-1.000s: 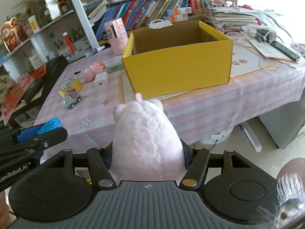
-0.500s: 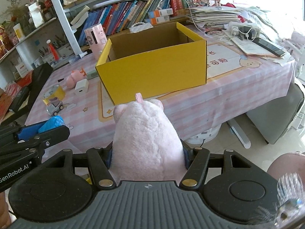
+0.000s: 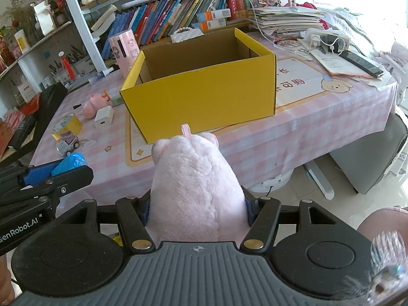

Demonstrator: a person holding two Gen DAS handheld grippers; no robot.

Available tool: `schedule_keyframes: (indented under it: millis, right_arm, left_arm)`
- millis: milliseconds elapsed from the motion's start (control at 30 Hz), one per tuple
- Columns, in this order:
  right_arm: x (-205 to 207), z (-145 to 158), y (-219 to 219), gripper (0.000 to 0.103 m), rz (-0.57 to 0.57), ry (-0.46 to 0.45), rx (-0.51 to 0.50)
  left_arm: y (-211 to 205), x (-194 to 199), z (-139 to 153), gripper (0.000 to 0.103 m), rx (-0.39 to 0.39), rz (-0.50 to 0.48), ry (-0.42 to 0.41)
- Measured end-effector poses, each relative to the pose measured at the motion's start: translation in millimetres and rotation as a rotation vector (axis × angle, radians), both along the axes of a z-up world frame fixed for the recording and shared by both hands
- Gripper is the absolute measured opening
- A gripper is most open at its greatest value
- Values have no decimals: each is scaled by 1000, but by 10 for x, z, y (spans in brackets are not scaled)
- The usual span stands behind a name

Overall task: Organize objects
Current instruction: 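Carry the pig and blue toy together toward the yellow box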

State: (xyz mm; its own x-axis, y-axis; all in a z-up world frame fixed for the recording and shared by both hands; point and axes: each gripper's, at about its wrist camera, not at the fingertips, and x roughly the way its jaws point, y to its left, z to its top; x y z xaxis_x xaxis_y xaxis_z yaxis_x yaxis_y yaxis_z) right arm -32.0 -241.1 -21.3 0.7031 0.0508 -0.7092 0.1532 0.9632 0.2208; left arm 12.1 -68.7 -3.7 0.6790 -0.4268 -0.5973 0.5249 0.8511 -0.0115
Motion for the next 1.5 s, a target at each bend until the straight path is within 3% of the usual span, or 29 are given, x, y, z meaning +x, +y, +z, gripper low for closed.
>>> schedule_keyframes:
  millis: [1167,1500]
  right_arm:
    - [274,-58,-118,60,7,38,-5]
    - [598,208,-277,60,14,-32,-52]
  left_arm:
    - [-137,212,26,33,-8,-8,-28]
    - [-350,507,199,33,-52,-10,-113]
